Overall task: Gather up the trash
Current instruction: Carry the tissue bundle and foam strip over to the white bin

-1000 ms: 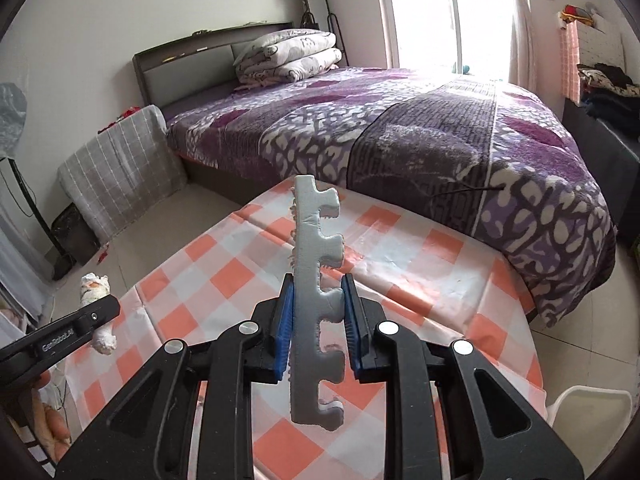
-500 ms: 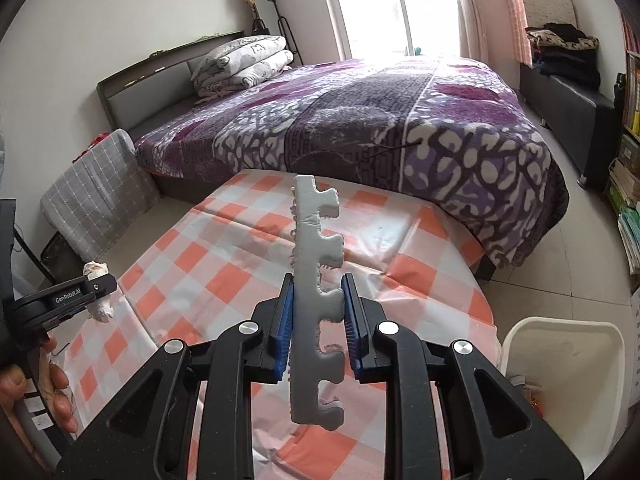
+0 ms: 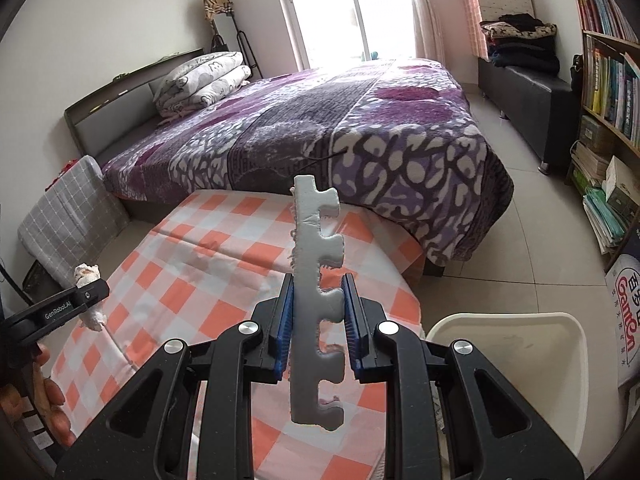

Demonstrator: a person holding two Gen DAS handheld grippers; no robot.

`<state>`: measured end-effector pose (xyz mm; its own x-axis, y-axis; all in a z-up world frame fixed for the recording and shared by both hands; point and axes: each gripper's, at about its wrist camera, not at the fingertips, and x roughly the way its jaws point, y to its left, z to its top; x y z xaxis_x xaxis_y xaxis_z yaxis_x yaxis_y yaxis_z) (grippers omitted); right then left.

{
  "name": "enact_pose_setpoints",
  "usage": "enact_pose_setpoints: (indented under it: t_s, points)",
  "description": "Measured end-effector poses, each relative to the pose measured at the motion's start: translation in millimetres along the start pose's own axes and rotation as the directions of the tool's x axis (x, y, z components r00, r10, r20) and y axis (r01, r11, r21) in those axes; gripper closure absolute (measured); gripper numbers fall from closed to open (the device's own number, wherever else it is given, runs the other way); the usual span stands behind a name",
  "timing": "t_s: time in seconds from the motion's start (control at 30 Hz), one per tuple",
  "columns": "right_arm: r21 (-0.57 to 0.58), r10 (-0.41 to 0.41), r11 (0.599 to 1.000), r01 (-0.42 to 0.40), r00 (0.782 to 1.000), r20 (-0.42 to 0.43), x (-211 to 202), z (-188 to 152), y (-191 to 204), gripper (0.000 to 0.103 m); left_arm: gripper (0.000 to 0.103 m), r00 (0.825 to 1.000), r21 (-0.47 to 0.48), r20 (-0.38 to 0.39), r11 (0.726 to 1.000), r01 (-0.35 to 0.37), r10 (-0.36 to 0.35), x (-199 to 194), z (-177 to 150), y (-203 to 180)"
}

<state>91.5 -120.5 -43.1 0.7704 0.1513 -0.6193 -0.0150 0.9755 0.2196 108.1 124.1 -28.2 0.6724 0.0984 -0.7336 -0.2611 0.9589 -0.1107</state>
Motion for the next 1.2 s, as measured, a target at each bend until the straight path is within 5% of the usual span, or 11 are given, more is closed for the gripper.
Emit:
enact_pose_setpoints:
  t_s: [0.23,0.7,0.8,1.2]
  points:
    - [0.074,-0.063,0.995,0.063,0.998,0.004,-13.7,5.5,-38.4,0.081,0.063,0.998,0.085,-0.009,0.995,0.058,-0.057,-5.2,-16.7,-49.2]
    - [0.252,-0.194,0.941,0.226,0.97,-0.146,-20.4,-12.6,-116.1,0.077,0.063,0.984,0.234,-0.07,0.956,0.177,-0.164,-10.6,-55.0,-128.4]
    - [0.29,-0.226,0.921,0.261,0.962,-0.151,-25.3,-16.7,-129.7,0.049,0.063,0.978,0.248,-0.093,0.947,0.204,-0.187,-10.6,-61.8,-140.5]
    - [0.357,-0.267,0.885,0.298,0.954,-0.134,-46.4,-21.5,-167.1,0.038,0.063,0.954,0.315,-0.161,0.903,0.291,-0.251,-14.2,-90.3,-182.1]
